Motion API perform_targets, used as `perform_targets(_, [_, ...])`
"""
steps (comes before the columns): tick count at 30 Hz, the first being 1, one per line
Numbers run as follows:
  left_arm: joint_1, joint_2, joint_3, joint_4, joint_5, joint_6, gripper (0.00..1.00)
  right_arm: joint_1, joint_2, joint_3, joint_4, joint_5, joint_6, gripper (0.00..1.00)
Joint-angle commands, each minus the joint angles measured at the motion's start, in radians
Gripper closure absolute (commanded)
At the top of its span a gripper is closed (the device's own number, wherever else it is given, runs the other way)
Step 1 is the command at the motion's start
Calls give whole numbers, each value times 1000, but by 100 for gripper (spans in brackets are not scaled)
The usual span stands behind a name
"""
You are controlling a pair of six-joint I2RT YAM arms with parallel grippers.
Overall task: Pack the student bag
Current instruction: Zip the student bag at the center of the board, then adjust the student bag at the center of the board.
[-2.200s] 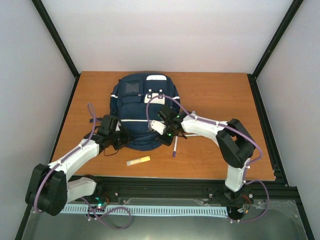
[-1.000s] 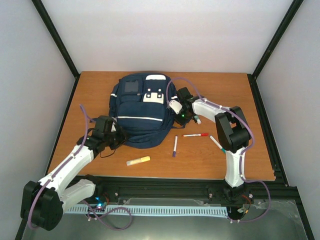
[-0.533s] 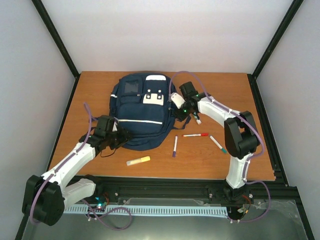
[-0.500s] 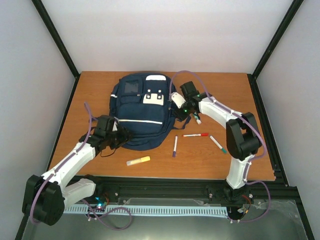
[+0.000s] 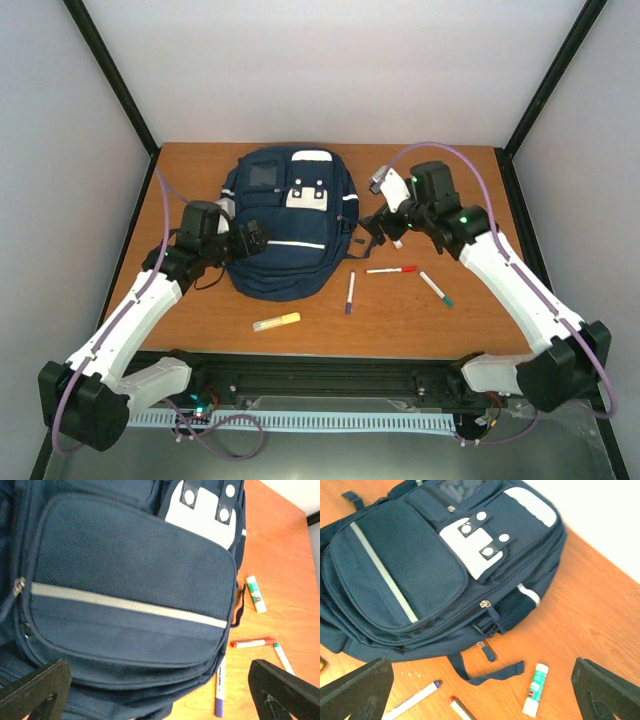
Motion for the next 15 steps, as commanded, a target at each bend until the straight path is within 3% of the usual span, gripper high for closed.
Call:
perform_targets(1, [3, 7, 52, -1, -108, 92, 0, -30, -64, -92, 21, 84, 60, 0])
perform_targets(6, [9, 1, 25, 69, -232, 68, 0, -49, -85, -162, -66, 77, 21, 0])
perform_targets(11, [13, 80, -4, -94, -605, -214, 0, -53, -194, -335, 15, 43, -36, 4])
perform_targets(15, [42, 220, 4, -82, -518, -187, 0, -61, -189, -374, 26, 67, -48, 13])
